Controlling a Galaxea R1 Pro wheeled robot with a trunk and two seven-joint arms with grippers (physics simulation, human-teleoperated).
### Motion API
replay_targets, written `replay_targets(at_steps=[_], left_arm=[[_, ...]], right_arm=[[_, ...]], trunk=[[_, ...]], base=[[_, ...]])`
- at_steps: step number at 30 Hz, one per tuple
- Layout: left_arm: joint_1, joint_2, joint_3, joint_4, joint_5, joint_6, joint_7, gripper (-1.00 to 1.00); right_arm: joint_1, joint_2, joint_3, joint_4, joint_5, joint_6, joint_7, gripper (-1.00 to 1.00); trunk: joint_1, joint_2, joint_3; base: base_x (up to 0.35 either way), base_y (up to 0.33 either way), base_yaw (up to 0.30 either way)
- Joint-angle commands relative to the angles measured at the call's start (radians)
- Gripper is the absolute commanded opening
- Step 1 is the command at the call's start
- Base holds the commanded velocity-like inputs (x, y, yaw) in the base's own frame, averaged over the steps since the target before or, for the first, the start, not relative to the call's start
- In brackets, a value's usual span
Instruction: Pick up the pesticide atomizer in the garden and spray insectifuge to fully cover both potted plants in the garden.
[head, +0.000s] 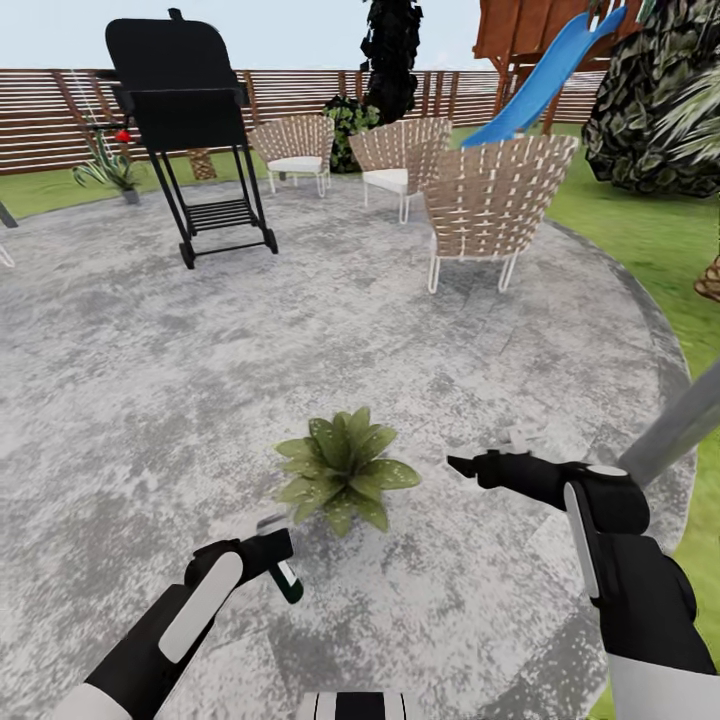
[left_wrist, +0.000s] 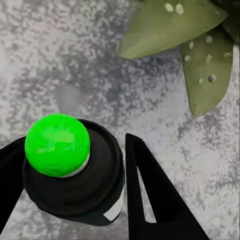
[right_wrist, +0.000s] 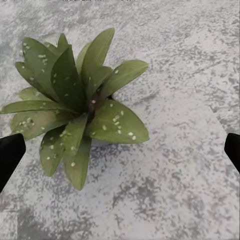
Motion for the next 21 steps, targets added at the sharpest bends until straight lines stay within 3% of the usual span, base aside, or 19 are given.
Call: replay_targets(at_steps=[1, 3, 6, 8, 9, 10, 13, 21], left_arm=[[-0.002, 0.001, -0.003, 0.003, 0.010, -0.001, 0.009, -1.00], [-0.004, 0.001, -0.004, 0.018, 0.010, 0.008, 0.009, -1.00], [-0.018, -0.007, -0.009, 0.055, 0.006, 0.079, 0.013, -1.00], [-0.022, -0.009, -0.011, 0.066, 0.004, 0.097, 0.014, -1.00], [-0.024, -0.009, -0.012, 0.069, -0.004, 0.102, 0.014, -1.00], [-0.025, -0.012, -0.013, 0.072, -0.035, 0.108, 0.013, -1.00], [-0.025, -0.014, -0.014, 0.074, -0.061, 0.112, 0.011, -1.00], [-0.026, -0.016, -0.015, 0.074, -0.070, 0.114, 0.010, -1.00]], right_arm=[[-0.002, 0.000, -0.002, -0.001, 0.010, 0.005, 0.010, 1.00], [-0.003, 0.000, -0.004, -0.001, 0.010, 0.005, 0.010, 1.00], [-0.006, -0.001, -0.010, -0.001, 0.010, 0.005, 0.010, 1.00], [-0.011, -0.002, -0.031, -0.001, 0.010, 0.005, 0.010, 1.00], [-0.013, -0.002, -0.044, -0.001, 0.010, 0.005, 0.010, 1.00], [-0.016, -0.002, -0.060, -0.001, 0.010, 0.005, 0.010, 1.00], [-0.017, -0.003, -0.068, -0.001, 0.010, 0.005, 0.010, 1.00], [-0.017, -0.002, -0.071, -0.003, 0.010, 0.004, 0.010, 1.00]], trunk=[[0.000, 0.000, -0.001], [0.000, 0.000, -0.001], [0.000, 0.000, -0.001], [0.000, 0.000, -0.001], [0.000, 0.000, -0.001], [0.000, 0.000, -0.001], [0.000, 0.000, -0.001], [0.000, 0.000, -0.001]], base=[[0.000, 0.350, -0.148], [0.000, 0.350, -0.202], [0.000, 0.350, -0.253], [0.018, 0.350, -0.269], [0.058, 0.348, -0.273], [0.099, 0.341, -0.275], [0.121, 0.334, -0.276], [0.139, 0.328, -0.276]])
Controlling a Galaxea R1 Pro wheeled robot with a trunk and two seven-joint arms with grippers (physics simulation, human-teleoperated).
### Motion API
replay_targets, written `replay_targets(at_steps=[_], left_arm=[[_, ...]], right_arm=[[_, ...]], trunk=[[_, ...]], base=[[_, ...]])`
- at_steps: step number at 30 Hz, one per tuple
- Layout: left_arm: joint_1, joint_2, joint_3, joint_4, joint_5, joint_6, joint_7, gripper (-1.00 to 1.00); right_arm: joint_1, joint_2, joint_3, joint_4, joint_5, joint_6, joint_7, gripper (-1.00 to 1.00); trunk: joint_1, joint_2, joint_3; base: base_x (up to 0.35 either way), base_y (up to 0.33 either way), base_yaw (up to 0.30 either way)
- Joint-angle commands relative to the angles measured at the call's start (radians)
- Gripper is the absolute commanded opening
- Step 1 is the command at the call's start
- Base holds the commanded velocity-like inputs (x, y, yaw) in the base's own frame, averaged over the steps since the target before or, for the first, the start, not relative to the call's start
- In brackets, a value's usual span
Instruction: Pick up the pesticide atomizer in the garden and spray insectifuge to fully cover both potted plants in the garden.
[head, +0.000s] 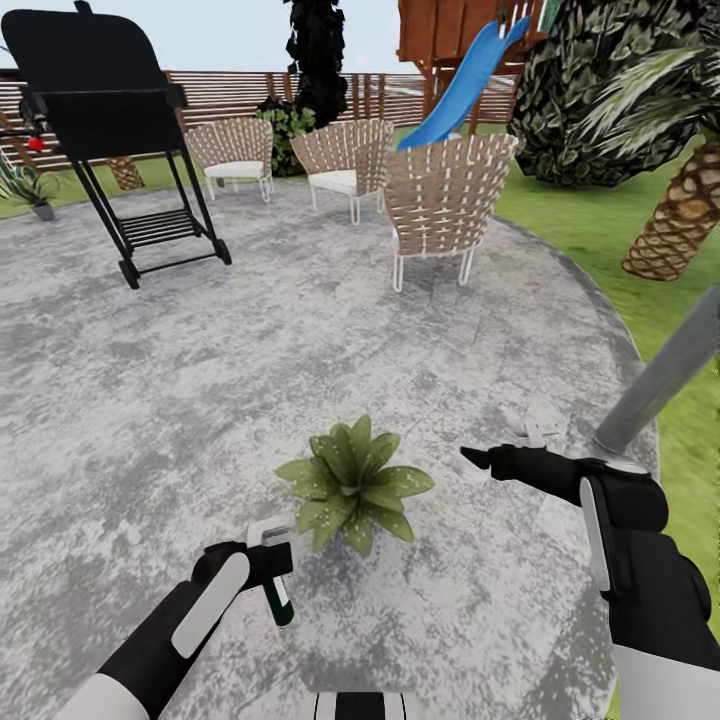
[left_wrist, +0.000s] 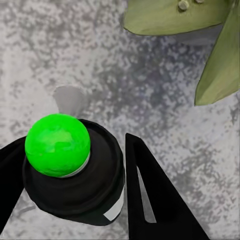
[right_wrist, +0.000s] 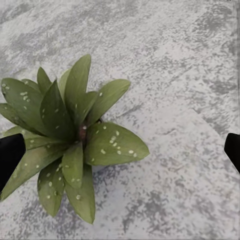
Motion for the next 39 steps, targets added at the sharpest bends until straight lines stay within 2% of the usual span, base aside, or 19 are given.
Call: replay_targets(at_steps=[1, 11, 19, 28, 30, 32, 34, 36, 39], left_arm=[[-0.001, 0.001, -0.003, -0.001, 0.010, -0.001, 0.010, -1.00], [-0.001, 0.000, -0.001, 0.016, 0.008, -0.001, -0.012, -1.00], [-0.001, 0.000, 0.000, 0.019, 0.008, -0.001, -0.013, -1.00], [-0.003, -0.003, -0.006, 0.028, 0.008, 0.001, -0.017, -1.00], [-0.027, 0.000, -0.054, 0.028, 0.008, 0.027, -0.033, -1.00], [-0.045, 0.007, -0.087, 0.029, 0.008, 0.049, -0.074, -1.00], [-0.051, 0.013, -0.098, 0.029, 0.006, 0.058, -0.117, -1.00], [-0.052, 0.035, -0.105, 0.029, 0.005, 0.062, -0.157, -1.00], [-0.046, 0.055, -0.106, 0.029, 0.004, 0.052, -0.171, -1.00]], right_arm=[[-0.001, 0.001, 0.000, -0.001, 0.010, 0.003, 0.010, 1.00], [-0.001, 0.001, -0.001, -0.001, 0.010, 0.003, 0.010, 1.00], [-0.001, 0.000, -0.001, -0.001, 0.010, 0.003, 0.010, 1.00], [-0.002, 0.000, -0.001, -0.001, 0.010, 0.003, 0.010, 1.00], [-0.002, 0.000, -0.001, -0.001, 0.010, 0.003, 0.010, 1.00], [-0.002, 0.000, -0.001, -0.001, 0.010, 0.003, 0.010, 1.00], [-0.003, 0.000, -0.001, -0.001, 0.010, 0.003, 0.010, 1.00], [-0.003, 0.000, -0.001, -0.001, 0.010, 0.002, 0.009, 1.00], [-0.002, 0.000, -0.001, -0.001, 0.010, 0.002, 0.009, 1.00]], trunk=[[0.000, 0.000, -0.001], [0.000, 0.000, -0.001], [0.000, 0.000, -0.001], [0.000, 0.000, -0.001], [0.000, 0.000, -0.001], [0.000, 0.000, -0.001], [0.000, 0.000, -0.001], [0.000, 0.000, -0.001], [0.000, 0.000, -0.001]], base=[[0.142, 0.327, -0.276], [0.085, 0.334, -0.276], [0.003, 0.343, -0.118], [0.107, 0.316, -0.248], [0.242, 0.255, -0.274], [0.250, 0.250, -0.275], [0.253, 0.247, -0.275], [0.245, 0.237, -0.275], [0.122, 0.116, -0.275]])
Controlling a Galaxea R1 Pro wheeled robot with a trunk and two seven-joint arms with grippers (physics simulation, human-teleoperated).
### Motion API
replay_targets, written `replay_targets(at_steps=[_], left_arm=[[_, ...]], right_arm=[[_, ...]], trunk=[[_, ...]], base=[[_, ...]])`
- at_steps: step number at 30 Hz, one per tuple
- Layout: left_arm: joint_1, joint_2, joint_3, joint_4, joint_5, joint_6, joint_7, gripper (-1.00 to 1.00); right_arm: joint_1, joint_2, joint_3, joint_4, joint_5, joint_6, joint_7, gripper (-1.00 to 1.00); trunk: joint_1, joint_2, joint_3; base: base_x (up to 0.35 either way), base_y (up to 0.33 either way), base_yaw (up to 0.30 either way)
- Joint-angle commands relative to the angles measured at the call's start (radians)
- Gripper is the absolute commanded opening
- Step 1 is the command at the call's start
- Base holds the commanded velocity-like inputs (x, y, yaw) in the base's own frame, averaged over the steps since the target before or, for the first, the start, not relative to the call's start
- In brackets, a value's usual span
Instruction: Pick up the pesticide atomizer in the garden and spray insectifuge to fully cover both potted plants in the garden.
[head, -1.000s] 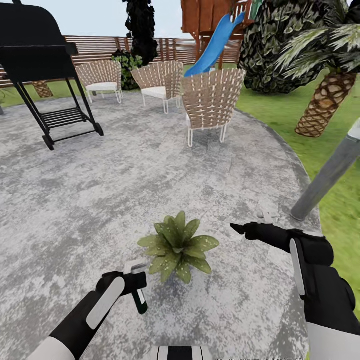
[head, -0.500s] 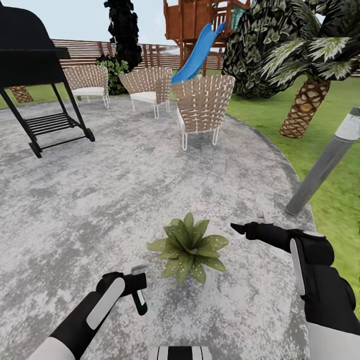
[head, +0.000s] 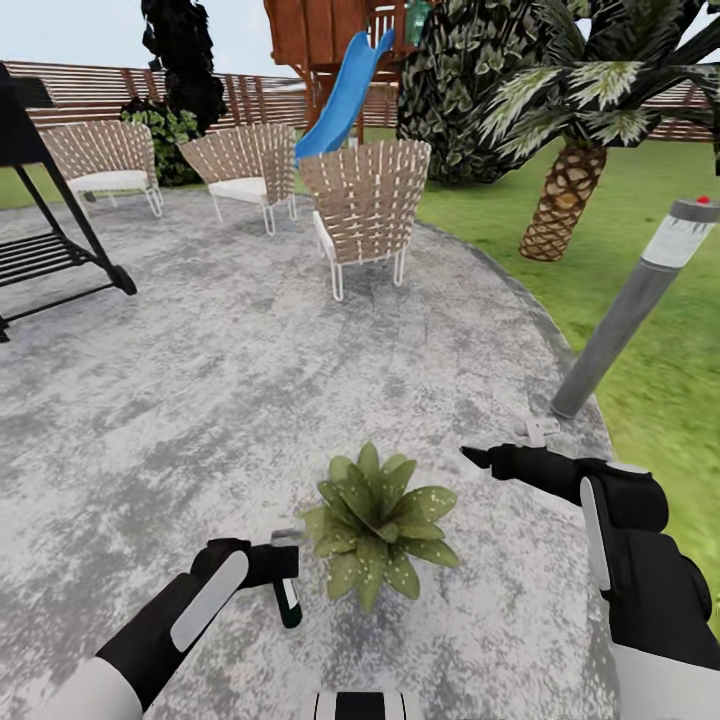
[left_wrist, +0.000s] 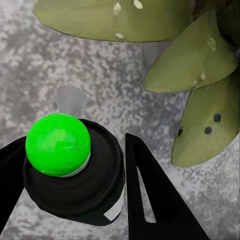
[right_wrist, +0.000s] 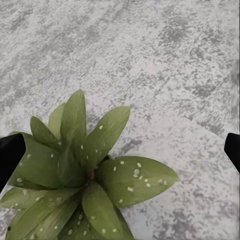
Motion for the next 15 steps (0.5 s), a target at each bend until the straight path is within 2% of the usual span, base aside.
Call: replay_targets(at_steps=[1, 4, 8, 15], left_arm=[[0.000, 0.004, -0.001, -0.002, 0.013, -0.002, 0.010, -1.00], [0.002, 0.007, 0.002, 0.000, 0.013, -0.004, 0.010, -1.00], [0.002, 0.006, 0.002, 0.001, 0.013, -0.004, 0.006, -1.00], [0.002, 0.005, 0.001, 0.001, 0.013, 0.003, -0.001, -1.00]], right_arm=[[-0.001, 0.000, -0.001, -0.001, 0.011, 0.003, 0.010, 1.00], [-0.001, -0.001, -0.001, -0.001, 0.011, 0.003, 0.010, 1.00], [-0.002, -0.001, -0.001, -0.001, 0.011, 0.001, 0.010, 1.00], [-0.002, -0.001, -0.001, -0.001, 0.011, 0.002, 0.010, 1.00]], trunk=[[0.000, 0.000, -0.001], [0.000, 0.000, -0.001], [0.000, 0.000, -0.001], [0.000, 0.000, -0.001]], base=[[0.043, 0.054, -0.275], [0.024, 0.142, -0.183], [0.005, 0.276, -0.111], [0.003, 0.330, -0.261]])
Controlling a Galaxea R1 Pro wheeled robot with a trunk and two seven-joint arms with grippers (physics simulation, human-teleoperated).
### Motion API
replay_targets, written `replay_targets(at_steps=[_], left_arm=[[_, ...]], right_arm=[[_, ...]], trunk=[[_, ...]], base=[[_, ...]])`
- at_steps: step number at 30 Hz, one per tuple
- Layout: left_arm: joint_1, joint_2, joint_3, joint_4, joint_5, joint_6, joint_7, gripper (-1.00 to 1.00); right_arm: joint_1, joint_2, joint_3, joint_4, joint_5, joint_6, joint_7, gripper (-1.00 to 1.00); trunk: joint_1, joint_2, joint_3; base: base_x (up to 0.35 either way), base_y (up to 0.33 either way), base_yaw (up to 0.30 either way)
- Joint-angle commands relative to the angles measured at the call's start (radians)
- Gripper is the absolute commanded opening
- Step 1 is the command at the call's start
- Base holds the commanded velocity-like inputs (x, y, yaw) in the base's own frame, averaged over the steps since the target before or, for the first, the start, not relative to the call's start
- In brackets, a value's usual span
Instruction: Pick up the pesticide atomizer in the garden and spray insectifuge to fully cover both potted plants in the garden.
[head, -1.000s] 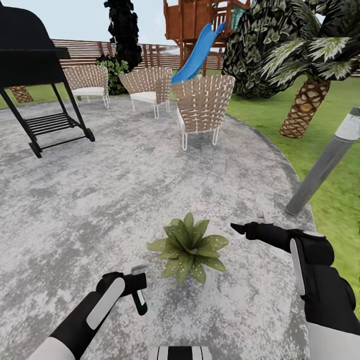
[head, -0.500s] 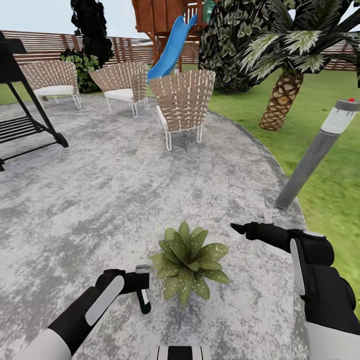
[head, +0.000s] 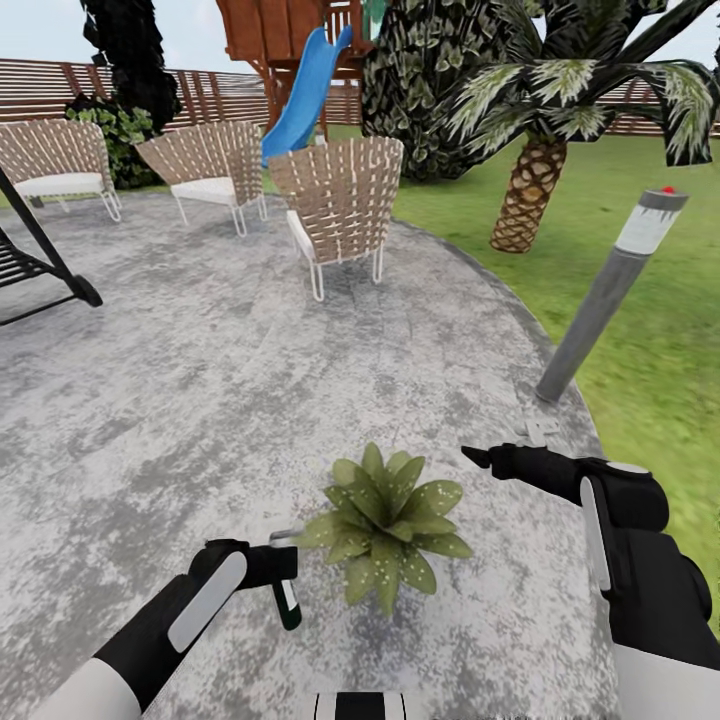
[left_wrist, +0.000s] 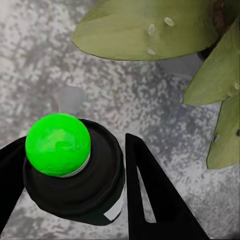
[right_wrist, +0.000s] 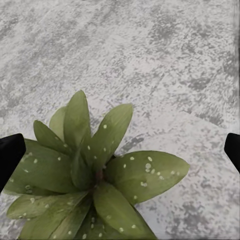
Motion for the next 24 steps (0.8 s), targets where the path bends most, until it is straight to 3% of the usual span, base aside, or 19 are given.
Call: replay_targets(at_steps=[1, 13, 24], left_arm=[[-0.001, 0.000, -0.003, -0.001, 0.010, 0.003, 0.009, -1.00], [-0.002, -0.008, -0.012, 0.001, 0.011, 0.012, 0.009, -1.00], [0.000, -0.005, -0.017, -0.002, 0.012, 0.005, 0.017, -1.00]], right_arm=[[-0.001, 0.000, -0.001, -0.001, 0.010, 0.003, 0.010, 1.00], [-0.003, 0.000, -0.007, -0.001, 0.010, 0.004, 0.010, 1.00], [-0.005, 0.000, -0.007, -0.001, 0.010, 0.003, 0.010, 1.00]], trunk=[[0.000, 0.000, -0.001], [0.000, 0.000, -0.001], [0.000, 0.000, -0.001]], base=[[0.045, 0.334, -0.275], [0.089, 0.320, -0.273], [0.012, 0.033, -0.043]])
